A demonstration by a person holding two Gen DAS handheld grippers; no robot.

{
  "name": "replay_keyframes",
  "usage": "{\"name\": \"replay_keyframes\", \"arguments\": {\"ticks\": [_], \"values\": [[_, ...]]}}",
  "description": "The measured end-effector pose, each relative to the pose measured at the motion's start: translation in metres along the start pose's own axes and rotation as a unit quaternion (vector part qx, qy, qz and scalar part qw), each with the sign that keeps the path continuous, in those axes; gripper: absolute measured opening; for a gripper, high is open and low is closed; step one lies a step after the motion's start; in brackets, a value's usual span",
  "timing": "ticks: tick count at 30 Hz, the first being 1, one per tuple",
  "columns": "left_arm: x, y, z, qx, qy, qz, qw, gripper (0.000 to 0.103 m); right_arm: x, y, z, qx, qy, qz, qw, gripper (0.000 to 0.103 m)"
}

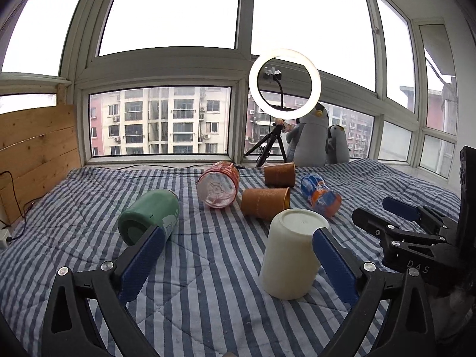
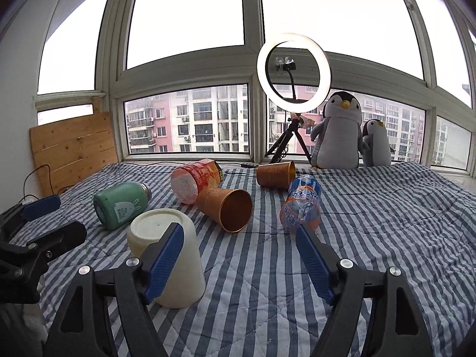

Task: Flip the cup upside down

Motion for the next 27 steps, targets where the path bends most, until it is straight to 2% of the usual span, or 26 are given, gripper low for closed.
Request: {"name": "replay_keyframes", "arguments": {"ticks": [4, 8, 13, 18, 27], "values": [[0.009, -0.014, 0.004, 0.033, 0.022, -0.01, 0.9991, 0.102, 0.002, -0.005, 0.001, -0.003, 0.011, 0.0, 1.0, 0.075], [0.015, -0.016, 0.009, 0.047, 0.038, -0.015, 0.9981, 0.102, 0.004, -0.006, 0.003, -0.011, 0.023, -0.001, 1.0, 0.075], [0.01, -0.009, 0.015, 0.054, 0.042, -0.022, 0.9975, 0.102, 0.009, 0.002, 0.002, -0.025, 0.043, 0.009, 0.999, 0.075], [0.005, 0.001, 0.01, 0.08, 0.062, -0.001, 0.9948, 0.102, 0.009, 0.006, 0.0, -0.033, 0.05, 0.008, 0.998, 0.075], [0.001, -0.006, 0.01, 0.102, 0.06, -0.008, 0.993, 0.102, 0.009, 0.005, -0.01, -0.047, 0.072, 0.001, 0.996, 0.075]]}}
Point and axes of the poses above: each gripper's, at about its wrist camera, not at the fingertips, and z roughly the way its jaws point, y to its right, x to its top, the point moved 8 cm from there along z, roughly the way its jaws point, and after that the axes turned 13 degrees about x, right-handed, at the moved point
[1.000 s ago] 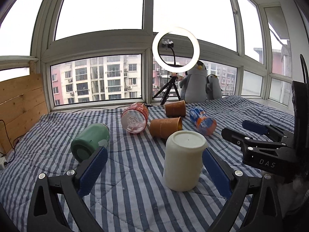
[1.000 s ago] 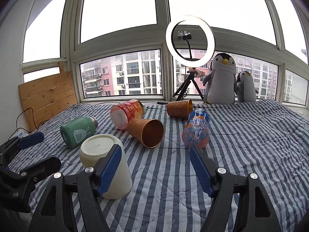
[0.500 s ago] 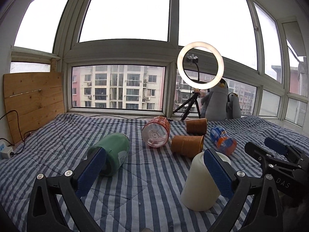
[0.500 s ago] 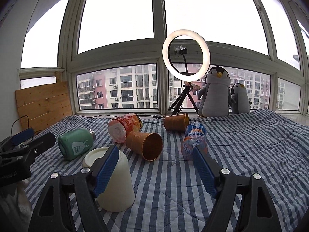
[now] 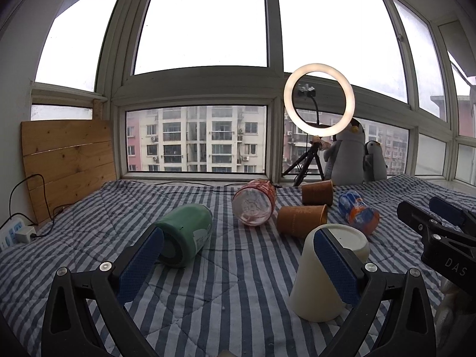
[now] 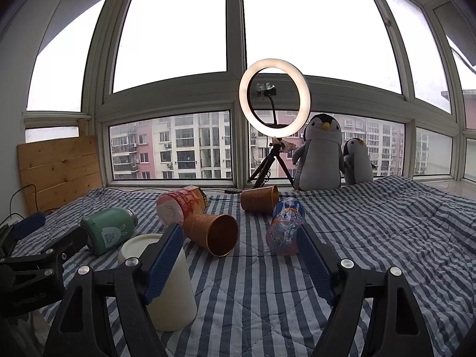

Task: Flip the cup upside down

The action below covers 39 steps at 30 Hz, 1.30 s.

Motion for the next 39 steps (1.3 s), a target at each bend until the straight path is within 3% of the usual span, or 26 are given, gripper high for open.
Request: {"name": "replay_keyframes", "arguments": {"ticks": [8, 39], "values": [[0.002, -0.002, -0.012, 0.013, 0.025, 0.002, 0.9996, 0.102, -0.001, 0.0, -0.006, -0.009, 0.009, -0.003, 1.0, 0.075], [0.004, -0.001, -0.018, 0.012, 0.036, 0.0, 0.9993, 0.102, -0.001, 0.002, -0.009, -0.012, 0.014, -0.003, 1.0, 0.075]]}}
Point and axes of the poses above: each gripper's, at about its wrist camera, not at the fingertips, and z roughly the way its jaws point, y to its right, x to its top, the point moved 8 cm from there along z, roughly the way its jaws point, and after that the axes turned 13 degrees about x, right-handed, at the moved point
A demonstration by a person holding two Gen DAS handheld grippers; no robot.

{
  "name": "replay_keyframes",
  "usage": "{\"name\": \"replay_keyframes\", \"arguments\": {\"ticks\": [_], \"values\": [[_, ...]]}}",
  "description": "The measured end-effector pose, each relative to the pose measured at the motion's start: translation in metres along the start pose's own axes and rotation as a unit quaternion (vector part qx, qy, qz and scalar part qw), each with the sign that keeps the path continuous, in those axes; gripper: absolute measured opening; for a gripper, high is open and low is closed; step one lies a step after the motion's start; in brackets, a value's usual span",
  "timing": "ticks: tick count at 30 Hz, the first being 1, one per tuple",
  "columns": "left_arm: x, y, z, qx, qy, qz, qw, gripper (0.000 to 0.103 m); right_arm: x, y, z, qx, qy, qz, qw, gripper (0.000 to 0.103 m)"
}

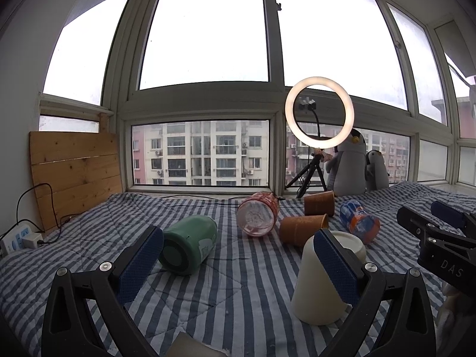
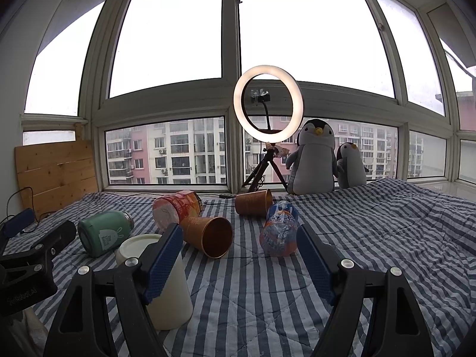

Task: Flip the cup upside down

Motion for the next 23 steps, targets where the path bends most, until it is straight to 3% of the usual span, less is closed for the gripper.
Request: {"name": "replay_keyframes", "arguments": {"ticks": [23], "values": [[-0.0014, 0.0013, 0.0006, -0.002, -0.003, 0.002, 1.0, 0.102, -0.0018, 0.0003, 0.0039, 0.004, -0.005, 0.008, 1.0, 0.076]]}}
Point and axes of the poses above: each gripper's, at about its wrist camera, not at the fingertips, and z roughly the way its jaws point, y to its right, x to its top, the point moved 8 cm from there along z, roughly the way its jaws point, and after that the axes turned 13 degrees about x, right-handed, at the moved point
